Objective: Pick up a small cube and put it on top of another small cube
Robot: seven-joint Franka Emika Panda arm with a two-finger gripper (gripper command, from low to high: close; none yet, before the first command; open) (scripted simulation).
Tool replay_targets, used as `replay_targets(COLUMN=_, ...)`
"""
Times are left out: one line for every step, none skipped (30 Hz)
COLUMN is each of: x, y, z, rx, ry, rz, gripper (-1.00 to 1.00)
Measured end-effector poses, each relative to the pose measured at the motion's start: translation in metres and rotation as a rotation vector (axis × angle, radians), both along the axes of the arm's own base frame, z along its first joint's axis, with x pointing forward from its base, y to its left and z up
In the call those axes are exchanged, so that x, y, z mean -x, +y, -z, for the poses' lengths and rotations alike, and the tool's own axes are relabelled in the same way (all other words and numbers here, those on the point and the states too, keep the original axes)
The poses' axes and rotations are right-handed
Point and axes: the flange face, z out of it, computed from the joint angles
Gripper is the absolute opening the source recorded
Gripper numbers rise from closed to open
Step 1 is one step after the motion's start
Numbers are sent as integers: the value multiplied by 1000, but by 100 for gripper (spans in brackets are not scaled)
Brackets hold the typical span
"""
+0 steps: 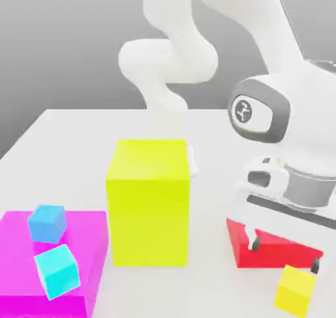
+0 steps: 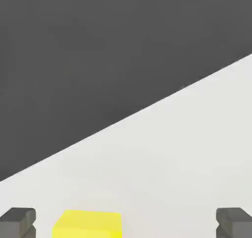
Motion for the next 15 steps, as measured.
replay_targets(x=6, y=8, z=9, rx=-21, ry=18, rz=16, gripper=0)
replay_targets(x=8, y=13, z=19, rx=-34, ry=27, rz=26, gripper=0)
replay_targets(x=9, y=15, z=31, rx=-41, ry=31, rz=31, gripper=0)
replay_targets(x=9, y=16, z=43, rx=-45, ry=34, rz=34, gripper=0)
replay_targets(x=10, y=17, z=56, rx=-47, ry=35, rz=36, gripper=0)
replay_targets(x=11, y=17, z=70, rx=-47, ry=36, rz=36, gripper=0)
replay_targets(x=11, y=17, z=80, rx=-46, ry=37, rz=35, gripper=-100)
replay_targets(x=11, y=17, z=80, rx=-46, ry=37, rz=35, gripper=-100)
replay_targets(x=11, y=17, z=79, rx=-46, ry=37, rz=35, gripper=-100)
replay_targets(x=11, y=17, z=79, rx=-47, ry=36, rz=35, gripper=-100)
replay_targets(x=11, y=17, z=79, rx=-47, ry=36, rz=35, gripper=-100)
replay_targets(x=11, y=17, z=79, rx=-48, ry=35, rz=35, gripper=-100)
replay_targets(x=12, y=17, z=84, rx=-47, ry=36, rz=35, gripper=-100)
replay_targets(x=11, y=17, z=79, rx=-48, ry=36, rz=35, gripper=-100)
replay_targets(x=11, y=17, z=69, rx=-49, ry=35, rz=36, gripper=-100)
